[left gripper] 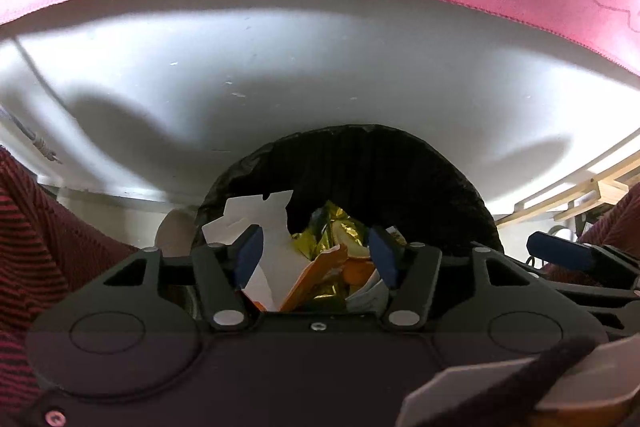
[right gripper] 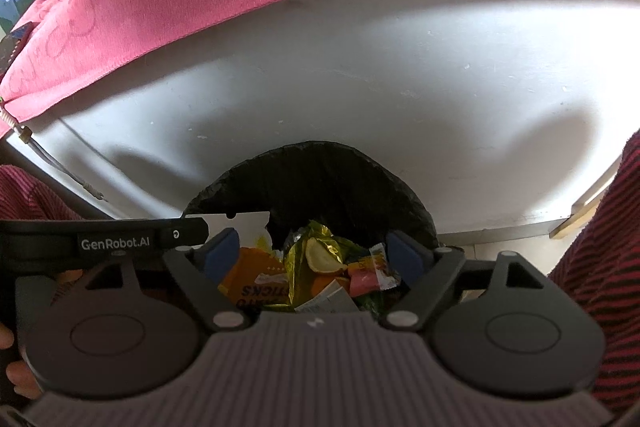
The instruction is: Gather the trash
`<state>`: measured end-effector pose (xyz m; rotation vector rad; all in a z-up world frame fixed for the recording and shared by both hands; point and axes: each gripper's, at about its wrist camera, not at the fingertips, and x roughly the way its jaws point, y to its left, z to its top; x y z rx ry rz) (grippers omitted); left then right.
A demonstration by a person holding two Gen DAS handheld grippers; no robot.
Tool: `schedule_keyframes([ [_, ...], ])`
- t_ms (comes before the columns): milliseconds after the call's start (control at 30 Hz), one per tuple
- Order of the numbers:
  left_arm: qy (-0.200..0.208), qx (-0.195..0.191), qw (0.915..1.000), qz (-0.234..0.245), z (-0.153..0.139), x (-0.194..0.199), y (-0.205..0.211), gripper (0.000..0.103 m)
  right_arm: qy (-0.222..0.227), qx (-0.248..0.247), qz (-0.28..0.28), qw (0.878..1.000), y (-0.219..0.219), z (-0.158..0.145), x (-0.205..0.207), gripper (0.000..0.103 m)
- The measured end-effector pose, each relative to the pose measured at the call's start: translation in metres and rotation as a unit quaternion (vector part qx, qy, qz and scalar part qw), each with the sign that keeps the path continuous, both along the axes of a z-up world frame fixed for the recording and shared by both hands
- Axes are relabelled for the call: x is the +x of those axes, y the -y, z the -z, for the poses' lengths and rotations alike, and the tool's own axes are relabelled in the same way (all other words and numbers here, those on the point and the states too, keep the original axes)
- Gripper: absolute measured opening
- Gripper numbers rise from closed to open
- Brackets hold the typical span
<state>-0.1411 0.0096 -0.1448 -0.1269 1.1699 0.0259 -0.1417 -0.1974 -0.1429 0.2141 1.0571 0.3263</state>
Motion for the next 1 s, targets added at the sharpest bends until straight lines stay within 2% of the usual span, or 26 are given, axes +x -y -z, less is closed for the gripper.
schedule_keyframes([
  [200,-0.006,0.005,1.0,-0.005,0.0027,0.0004,-0.0017,0.066,-0.003,0.0,0.0,1.0,0.0001,0.0009,0.0005,0.089],
  [633,-0.015,0.013,0.9998,-0.008,0.0065,0.001,-0.0024,0.075,-0.008,0.0,-0.001,1.0,-0.0001,0.0023,0.001,0.089],
  [1000,-0.015,0.021,0.9996,-0.009,0.0072,0.0002,-0.0022,0.077,-0.01,-0.001,-0.002,1.0,-0.0002,0.0036,0.0016,0.089],
])
